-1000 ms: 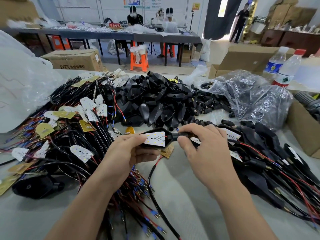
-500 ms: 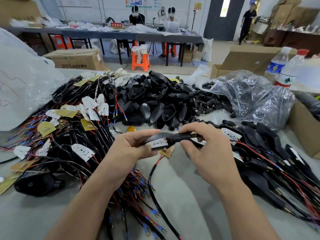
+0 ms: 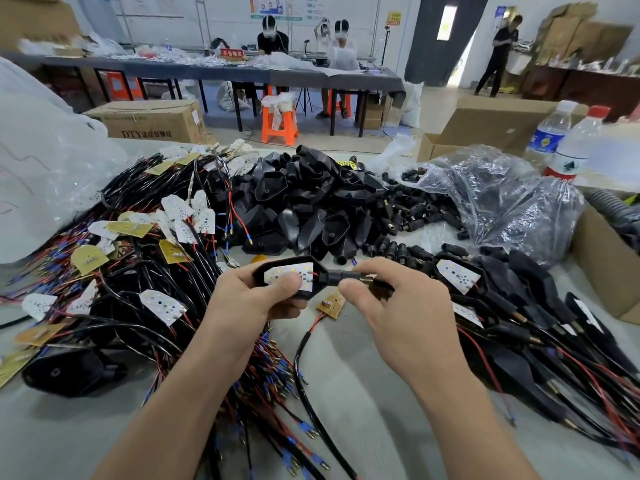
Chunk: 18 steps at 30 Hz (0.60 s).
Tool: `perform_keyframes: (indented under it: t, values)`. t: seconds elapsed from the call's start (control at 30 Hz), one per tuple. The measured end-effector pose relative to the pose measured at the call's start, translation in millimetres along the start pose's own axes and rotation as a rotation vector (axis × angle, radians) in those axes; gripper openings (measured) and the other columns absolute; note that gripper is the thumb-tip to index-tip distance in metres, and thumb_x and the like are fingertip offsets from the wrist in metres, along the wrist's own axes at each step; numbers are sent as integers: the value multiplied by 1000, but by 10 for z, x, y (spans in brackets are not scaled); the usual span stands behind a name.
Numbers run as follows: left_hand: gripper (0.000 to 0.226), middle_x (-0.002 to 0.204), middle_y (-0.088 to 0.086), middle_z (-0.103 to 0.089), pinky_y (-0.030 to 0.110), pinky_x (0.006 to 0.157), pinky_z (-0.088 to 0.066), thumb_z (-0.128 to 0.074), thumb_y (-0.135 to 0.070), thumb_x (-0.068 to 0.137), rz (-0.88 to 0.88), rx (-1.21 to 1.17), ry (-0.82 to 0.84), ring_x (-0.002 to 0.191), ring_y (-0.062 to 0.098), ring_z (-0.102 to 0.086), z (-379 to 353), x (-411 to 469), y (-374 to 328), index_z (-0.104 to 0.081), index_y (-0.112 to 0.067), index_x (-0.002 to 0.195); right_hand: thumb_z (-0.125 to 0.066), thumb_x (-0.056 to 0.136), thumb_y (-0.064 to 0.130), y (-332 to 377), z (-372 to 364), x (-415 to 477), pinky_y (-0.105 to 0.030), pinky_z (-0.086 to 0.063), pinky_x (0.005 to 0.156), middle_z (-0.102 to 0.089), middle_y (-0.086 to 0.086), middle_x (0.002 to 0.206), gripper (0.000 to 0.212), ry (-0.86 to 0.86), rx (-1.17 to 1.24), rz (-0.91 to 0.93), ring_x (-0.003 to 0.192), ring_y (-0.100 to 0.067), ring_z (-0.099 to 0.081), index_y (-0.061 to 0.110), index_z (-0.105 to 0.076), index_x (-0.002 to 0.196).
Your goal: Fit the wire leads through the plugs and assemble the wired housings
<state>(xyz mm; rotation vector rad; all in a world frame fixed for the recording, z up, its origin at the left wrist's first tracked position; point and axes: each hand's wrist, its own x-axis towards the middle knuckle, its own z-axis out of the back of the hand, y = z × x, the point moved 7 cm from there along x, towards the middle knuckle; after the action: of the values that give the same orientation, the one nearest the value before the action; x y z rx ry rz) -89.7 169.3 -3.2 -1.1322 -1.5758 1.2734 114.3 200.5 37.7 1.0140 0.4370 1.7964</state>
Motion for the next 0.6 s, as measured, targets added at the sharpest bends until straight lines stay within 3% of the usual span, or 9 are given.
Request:
perform_keyframes:
  t: [0.07,0.2,0.27,0.33,0.4,0.47,0.53,0.6]
  values:
    - [20,82,13,-78,22,58,-57,-80,-30,70,-5,-10,-28,66,20,-74,18,-2,6,-83,-17,85,-63,76,62,9,38,24,-33,-53,74,-68,22,80,30,36,-26,-38,76,-4,-62,47,-63,102]
    - [10,79,15,-77,22,54,-56,-76,-16,87,32,-84,-154,60,20,-71,41,-33,40,-80,-9,81,-67,86,22,75,243,6,-32,-53,75,-70,19,81,29,86,-137,1,77,-7,-61,44,-63,105]
    - [13,70,13,-72,21,45,-49,-73,-16,92,86,-133,-207,50,16,-61,16,-42,42,-74,-5,86,-66,88,24,83,487,-33,-30,-52,73,-70,18,78,24,45,-212,7,77,-5,-62,44,-63,101]
    - [19,55,6,-57,19,37,-31,-68,-19,97,168,-120,-188,41,11,-41,-132,2,54,-66,-6,83,-66,88,33,99,795,-107,-21,-49,69,-69,27,87,26,-16,-281,16,80,0,-63,52,-56,103]
    - [26,48,-2,-41,18,37,-18,-63,-21,100,237,-80,-120,40,9,-27,-418,52,64,-57,-13,76,-70,86,36,54,1135,-210,-28,-48,66,-71,24,86,32,-111,-371,20,77,-7,-63,55,-53,105]
    - [24,52,-3,-49,17,37,-28,-62,-18,101,249,-131,28,40,7,-37,-850,61,12,-58,-14,78,-74,85,32,-73,1495,-339,-32,-50,66,-71,16,72,35,-243,-416,-11,71,-17,-65,52,-55,108]
    - [3,80,5,-73,17,54,-52,-63,-11,99,259,-256,211,62,9,-68,-1343,9,-26,-66,-9,100,-73,87,31,-299,1811,-465,-31,-46,67,-63,17,65,30,-372,-447,-82,65,-20,-60,48,-59,108]
    - [34,111,10,-78,24,76,-61,-64,-2,97,312,-332,353,96,15,-76,-1723,-63,25,-56,-10,129,-71,90,28,-589,1974,-525,-31,-41,67,-66,13,69,14,-417,-490,-186,69,-22,-59,39,-69,99]
